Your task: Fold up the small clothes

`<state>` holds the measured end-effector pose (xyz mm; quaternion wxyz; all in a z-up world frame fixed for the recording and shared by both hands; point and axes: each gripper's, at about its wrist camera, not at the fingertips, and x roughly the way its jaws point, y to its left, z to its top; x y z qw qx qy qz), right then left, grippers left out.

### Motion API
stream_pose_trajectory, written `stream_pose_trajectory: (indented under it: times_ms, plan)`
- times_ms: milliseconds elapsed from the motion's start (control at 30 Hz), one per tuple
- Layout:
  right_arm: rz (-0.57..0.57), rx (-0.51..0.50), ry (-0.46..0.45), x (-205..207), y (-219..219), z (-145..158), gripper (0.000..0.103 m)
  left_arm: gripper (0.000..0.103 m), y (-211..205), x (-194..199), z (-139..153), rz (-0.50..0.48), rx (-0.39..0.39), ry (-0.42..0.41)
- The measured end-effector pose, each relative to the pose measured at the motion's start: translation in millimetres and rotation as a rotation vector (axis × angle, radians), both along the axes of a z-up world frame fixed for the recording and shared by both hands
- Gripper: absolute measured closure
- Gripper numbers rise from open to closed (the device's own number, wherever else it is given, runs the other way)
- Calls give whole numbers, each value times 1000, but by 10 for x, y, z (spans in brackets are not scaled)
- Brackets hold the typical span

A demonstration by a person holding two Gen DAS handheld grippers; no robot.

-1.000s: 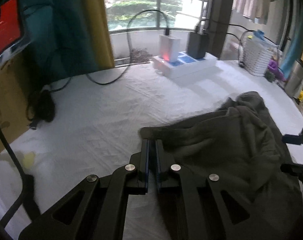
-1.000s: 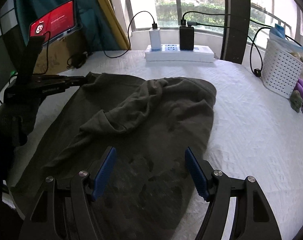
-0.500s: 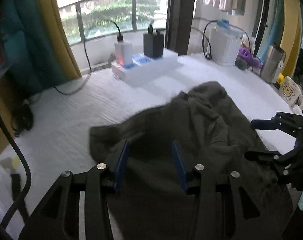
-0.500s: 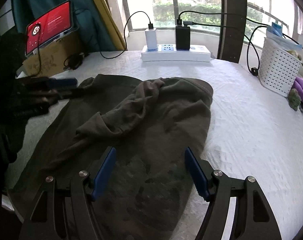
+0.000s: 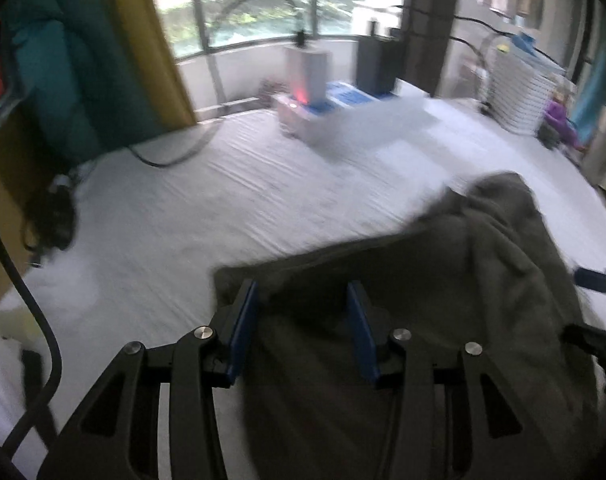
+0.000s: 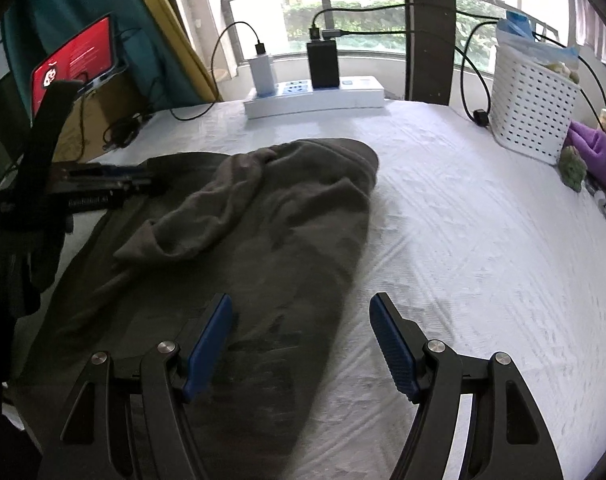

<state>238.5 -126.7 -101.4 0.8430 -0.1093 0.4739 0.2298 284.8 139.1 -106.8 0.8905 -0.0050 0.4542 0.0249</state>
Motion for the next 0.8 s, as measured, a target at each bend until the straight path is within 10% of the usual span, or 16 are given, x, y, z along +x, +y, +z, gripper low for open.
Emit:
stream_pose_trajectory:
  times_ms: [233, 800]
  plan:
    - [-17, -3, 3, 53, -45, -30, 30, 57, 197, -121, 230, 69, 8, -70]
    - [-67, 33, -47, -272, -358, 176, 30, 31, -1006, -679, 464, -306, 7, -129]
